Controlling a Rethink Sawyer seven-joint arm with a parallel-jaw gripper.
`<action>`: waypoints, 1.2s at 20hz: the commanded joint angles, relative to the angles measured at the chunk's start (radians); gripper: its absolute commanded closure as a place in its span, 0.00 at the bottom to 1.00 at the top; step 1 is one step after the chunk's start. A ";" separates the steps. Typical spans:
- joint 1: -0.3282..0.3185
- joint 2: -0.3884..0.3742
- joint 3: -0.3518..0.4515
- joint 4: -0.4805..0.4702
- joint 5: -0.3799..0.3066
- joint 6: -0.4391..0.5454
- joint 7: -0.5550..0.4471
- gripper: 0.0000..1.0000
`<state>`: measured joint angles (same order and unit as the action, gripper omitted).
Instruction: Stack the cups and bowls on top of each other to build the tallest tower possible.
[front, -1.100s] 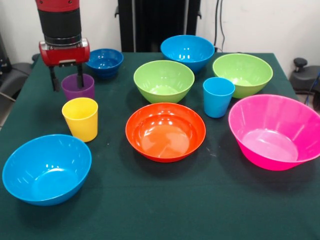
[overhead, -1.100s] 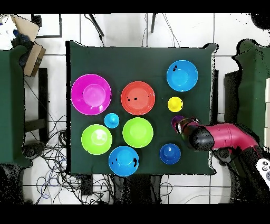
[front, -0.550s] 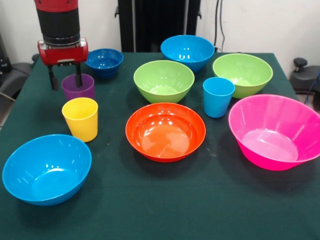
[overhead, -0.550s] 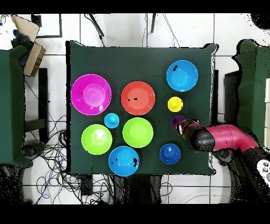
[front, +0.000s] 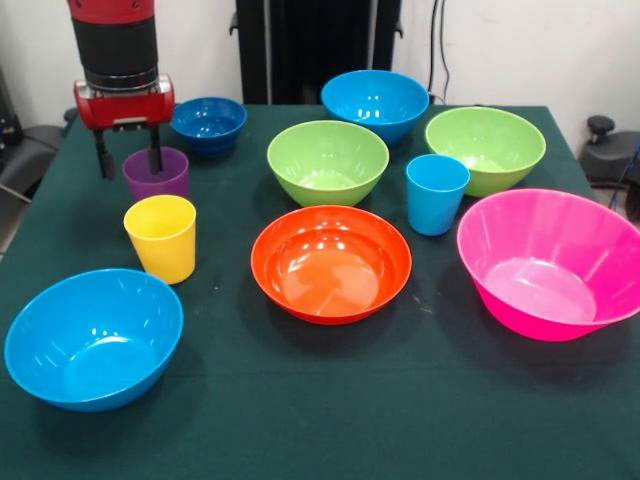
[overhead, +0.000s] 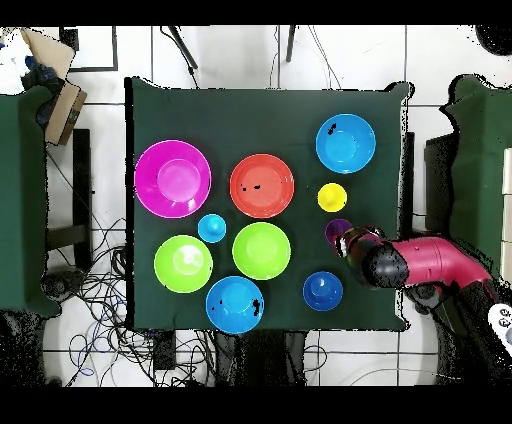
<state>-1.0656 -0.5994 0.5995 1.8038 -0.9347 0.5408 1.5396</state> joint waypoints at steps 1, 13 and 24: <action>0.039 0.030 -0.045 0.007 -0.028 -0.009 -0.013 0.00; 0.036 0.032 -0.052 0.014 -0.027 -0.033 -0.007 0.00; 0.040 0.033 -0.059 0.017 -0.025 -0.047 0.008 0.00</action>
<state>-1.0656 -0.5994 0.5676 1.8038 -0.9347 0.5406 1.5396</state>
